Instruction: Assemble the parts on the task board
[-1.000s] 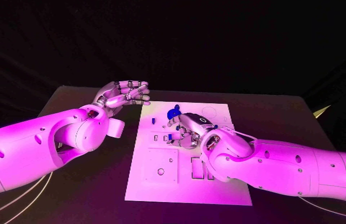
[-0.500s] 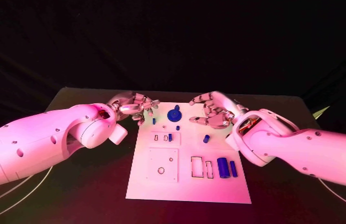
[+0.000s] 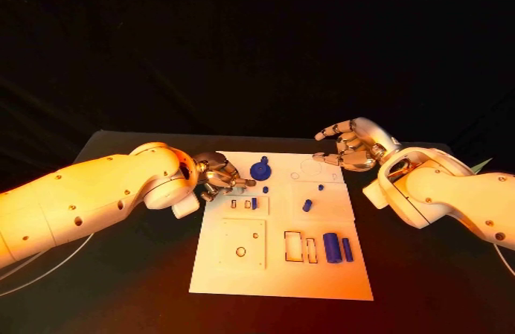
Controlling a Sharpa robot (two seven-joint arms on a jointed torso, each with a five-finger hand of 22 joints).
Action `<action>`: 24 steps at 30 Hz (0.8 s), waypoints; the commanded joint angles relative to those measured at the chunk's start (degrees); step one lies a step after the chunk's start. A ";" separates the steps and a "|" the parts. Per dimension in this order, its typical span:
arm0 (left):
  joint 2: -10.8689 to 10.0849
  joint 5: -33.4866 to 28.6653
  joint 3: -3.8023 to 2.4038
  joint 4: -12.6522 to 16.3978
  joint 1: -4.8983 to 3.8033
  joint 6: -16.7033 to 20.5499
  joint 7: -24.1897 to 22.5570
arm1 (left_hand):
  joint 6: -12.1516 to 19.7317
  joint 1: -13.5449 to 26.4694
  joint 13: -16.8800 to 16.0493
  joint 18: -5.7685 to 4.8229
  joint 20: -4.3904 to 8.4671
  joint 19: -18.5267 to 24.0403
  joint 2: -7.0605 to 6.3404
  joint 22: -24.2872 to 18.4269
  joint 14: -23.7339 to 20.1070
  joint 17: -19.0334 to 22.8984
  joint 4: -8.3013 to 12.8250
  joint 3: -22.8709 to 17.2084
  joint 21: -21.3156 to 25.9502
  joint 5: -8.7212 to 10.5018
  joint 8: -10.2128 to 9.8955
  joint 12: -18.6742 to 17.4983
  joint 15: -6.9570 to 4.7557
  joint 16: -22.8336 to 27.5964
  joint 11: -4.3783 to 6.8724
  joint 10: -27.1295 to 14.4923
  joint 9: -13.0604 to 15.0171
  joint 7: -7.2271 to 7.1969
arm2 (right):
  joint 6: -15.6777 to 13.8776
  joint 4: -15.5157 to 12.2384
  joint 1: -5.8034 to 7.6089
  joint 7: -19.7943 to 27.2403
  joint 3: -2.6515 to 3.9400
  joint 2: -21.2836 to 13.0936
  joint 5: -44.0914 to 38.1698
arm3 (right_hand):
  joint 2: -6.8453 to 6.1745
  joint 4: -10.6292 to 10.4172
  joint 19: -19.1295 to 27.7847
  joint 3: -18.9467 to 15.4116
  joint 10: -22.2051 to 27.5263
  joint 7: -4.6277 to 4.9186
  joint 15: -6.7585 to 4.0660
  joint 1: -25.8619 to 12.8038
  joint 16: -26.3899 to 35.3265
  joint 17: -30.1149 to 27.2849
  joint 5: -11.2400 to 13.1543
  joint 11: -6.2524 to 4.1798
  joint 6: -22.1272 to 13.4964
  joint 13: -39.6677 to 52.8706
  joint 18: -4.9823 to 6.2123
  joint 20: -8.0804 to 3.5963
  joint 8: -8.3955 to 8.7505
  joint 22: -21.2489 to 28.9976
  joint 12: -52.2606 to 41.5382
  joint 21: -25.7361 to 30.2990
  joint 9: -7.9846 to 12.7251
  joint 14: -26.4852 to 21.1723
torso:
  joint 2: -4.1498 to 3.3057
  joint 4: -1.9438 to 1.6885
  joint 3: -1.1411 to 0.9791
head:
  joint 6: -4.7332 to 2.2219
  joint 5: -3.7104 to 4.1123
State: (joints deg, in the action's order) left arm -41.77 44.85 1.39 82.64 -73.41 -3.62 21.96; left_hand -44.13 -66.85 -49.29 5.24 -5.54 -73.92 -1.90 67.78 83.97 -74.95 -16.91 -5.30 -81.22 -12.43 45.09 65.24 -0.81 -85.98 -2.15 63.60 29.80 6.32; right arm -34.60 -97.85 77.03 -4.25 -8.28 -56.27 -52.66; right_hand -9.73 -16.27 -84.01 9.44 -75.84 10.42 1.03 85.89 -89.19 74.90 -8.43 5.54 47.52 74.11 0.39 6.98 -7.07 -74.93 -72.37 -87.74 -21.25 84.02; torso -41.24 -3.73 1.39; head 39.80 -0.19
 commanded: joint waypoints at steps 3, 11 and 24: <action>2.48 6.37 0.94 -1.95 -1.35 -5.17 6.07 | -0.19 0.76 -1.05 -0.93 0.11 -1.16 0.49 1.60 3.49 -8.26 0.02 0.41 -0.77 -0.01 0.42 0.81 -0.41 -0.76 0.07 0.70 0.34 -0.27 | 1.85 0.66 0.16 1.23 0.01 0.00 2.65 | 0.52 -0.06 -4.94 0.28 -0.13 -0.04 0.05 -0.13 0.12 13.04 -0.43 -0.15 0.41 0.03 0.13 0.05 -0.35 -13.73 -0.26 -0.30 -0.10 5.42 | 0.04 0.10 -0.06 | 0.46 -0.40; 4.97 7.65 2.01 -3.71 -2.36 -6.64 6.89 | -0.32 0.65 -2.19 -1.16 0.24 -2.02 0.73 2.82 3.97 -9.47 0.07 0.50 -1.36 -0.12 0.62 1.68 -0.54 -1.38 0.22 1.44 0.69 -0.44 | 2.21 1.03 0.20 0.64 0.01 0.00 2.44 | 0.55 -0.09 -4.93 0.30 -0.18 -0.05 0.03 -0.23 0.13 13.00 -0.50 -0.17 0.46 0.06 0.14 0.03 -0.39 -13.71 -0.31 -0.28 -0.10 5.41 | 0.05 -0.01 0.05 | 1.04 -0.21; 7.15 8.63 2.47 -5.69 -2.64 -7.64 7.28 | -0.75 1.40 -2.85 -1.23 0.37 -2.26 1.01 3.25 4.13 -9.84 0.00 1.00 -1.61 0.03 1.09 2.19 -0.69 -1.59 0.39 1.82 1.36 -0.65 | 2.50 1.49 0.23 0.31 0.01 0.14 2.11 | 0.54 -0.13 -4.94 0.30 -0.20 -0.06 0.02 -0.34 0.15 12.97 -0.54 -0.18 0.48 0.05 0.13 0.02 -0.41 -13.72 -0.32 -0.29 -0.09 5.40 | -0.06 0.13 0.00 | 1.29 -0.36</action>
State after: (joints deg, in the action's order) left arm -34.88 52.51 3.87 77.07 -75.94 -9.66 28.73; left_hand -44.54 -65.80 -52.05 4.36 -5.34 -75.76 -0.85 70.99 83.94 -74.94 -16.91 -4.66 -82.48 -12.43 46.04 67.22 -1.24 -87.38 -1.84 65.14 31.11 5.91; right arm -33.10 -96.40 77.23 -4.17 -8.30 -56.17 -50.34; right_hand -9.49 -16.27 -84.00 9.43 -75.85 10.42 1.02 85.65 -89.19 74.95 -8.65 5.54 47.52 74.09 0.39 6.98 -7.30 -74.94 -72.36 -87.74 -21.29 84.02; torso -41.28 -3.66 1.38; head 41.04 -0.54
